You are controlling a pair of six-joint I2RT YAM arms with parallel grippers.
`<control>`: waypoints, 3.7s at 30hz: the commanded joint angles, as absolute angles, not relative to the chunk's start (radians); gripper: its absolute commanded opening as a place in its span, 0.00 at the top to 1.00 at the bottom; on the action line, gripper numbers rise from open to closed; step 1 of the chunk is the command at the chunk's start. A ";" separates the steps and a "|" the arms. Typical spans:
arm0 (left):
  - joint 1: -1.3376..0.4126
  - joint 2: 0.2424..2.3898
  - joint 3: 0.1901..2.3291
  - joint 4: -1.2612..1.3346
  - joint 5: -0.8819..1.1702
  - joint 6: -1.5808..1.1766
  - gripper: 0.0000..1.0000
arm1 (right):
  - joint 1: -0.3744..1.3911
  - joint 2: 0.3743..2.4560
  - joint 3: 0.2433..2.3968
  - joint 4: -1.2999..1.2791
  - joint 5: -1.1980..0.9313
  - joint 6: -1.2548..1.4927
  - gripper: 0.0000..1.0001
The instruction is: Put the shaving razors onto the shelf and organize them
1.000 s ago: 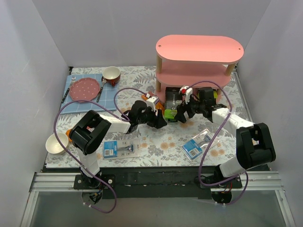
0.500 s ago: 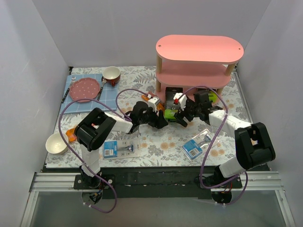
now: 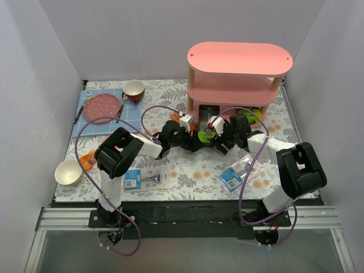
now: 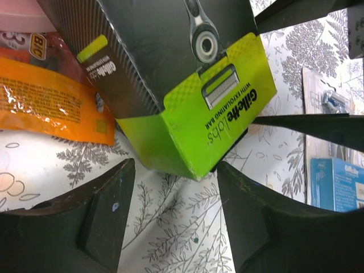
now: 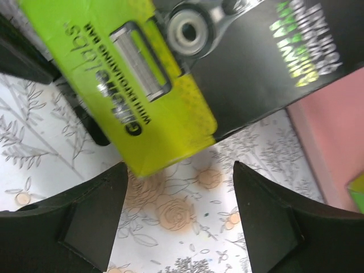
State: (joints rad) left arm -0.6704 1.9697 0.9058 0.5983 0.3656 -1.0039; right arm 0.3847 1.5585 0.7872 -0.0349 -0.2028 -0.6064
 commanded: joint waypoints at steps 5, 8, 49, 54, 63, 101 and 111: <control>-0.666 1.979 0.988 0.597 0.334 -1.020 0.42 | 0.391 1.595 0.888 0.097 -0.155 -0.586 0.22; -0.661 1.968 1.005 0.589 0.324 -1.034 0.42 | 0.393 1.627 0.946 0.094 -0.156 -0.575 0.23; -0.583 2.036 1.124 0.581 0.344 -1.063 0.43 | 0.451 1.758 1.048 0.213 0.031 -0.548 0.21; -0.583 2.028 1.117 0.588 0.339 -1.069 0.43 | 0.449 1.784 1.066 0.227 -0.025 -0.546 0.23; -0.583 2.036 1.114 0.612 0.368 -1.083 0.44 | 0.451 1.824 1.111 0.275 0.075 -0.574 0.23; -0.574 1.833 1.045 0.401 0.199 -1.086 0.40 | 0.479 1.602 1.034 0.052 0.062 -0.546 0.14; -0.516 1.632 0.967 0.048 0.302 -1.120 0.36 | 0.477 1.428 1.039 -0.401 -0.138 -0.410 0.12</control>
